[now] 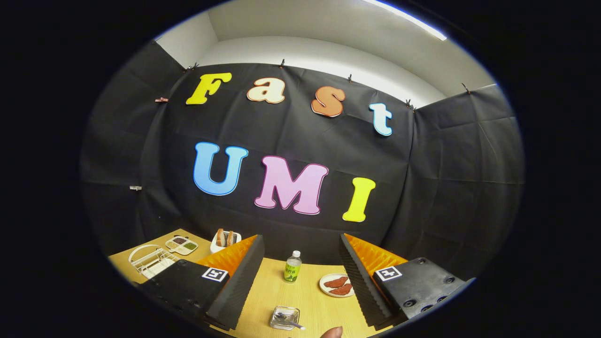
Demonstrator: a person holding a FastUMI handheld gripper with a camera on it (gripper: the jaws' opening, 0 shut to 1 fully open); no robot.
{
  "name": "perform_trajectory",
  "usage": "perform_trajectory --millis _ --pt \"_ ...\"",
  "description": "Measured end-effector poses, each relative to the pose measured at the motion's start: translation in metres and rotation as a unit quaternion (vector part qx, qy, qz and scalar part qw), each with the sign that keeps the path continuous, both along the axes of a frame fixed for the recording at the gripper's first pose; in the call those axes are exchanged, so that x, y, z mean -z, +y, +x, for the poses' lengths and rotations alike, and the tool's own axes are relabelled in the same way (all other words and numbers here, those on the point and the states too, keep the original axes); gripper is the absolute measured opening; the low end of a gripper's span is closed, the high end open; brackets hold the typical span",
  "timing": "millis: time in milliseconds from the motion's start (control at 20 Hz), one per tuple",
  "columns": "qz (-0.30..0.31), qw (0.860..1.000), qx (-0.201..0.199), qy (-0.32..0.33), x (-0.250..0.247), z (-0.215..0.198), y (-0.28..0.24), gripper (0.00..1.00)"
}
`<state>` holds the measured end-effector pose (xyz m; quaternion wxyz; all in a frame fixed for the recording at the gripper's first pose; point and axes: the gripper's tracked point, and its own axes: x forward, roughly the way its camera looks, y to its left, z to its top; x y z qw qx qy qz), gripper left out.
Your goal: Take the plate from the dish rack, then take the spoon from the basket and place it into the plate.
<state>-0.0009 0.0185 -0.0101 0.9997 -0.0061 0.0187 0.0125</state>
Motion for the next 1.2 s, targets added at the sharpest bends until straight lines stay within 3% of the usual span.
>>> perform_trajectory --millis 300,600,800,1050,1200 --pt "0.006 0.999 -0.027 0.038 0.020 0.012 0.025 0.98" --pt "0.010 0.986 -0.066 0.155 0.078 0.035 0.070 0.97" --pt "0.020 0.969 -0.093 0.227 0.120 0.048 0.112 0.96" --pt "0.014 0.939 -0.107 0.327 0.187 0.063 0.152 0.94" --pt "0.016 0.917 -0.101 0.386 0.231 0.066 0.168 0.84"
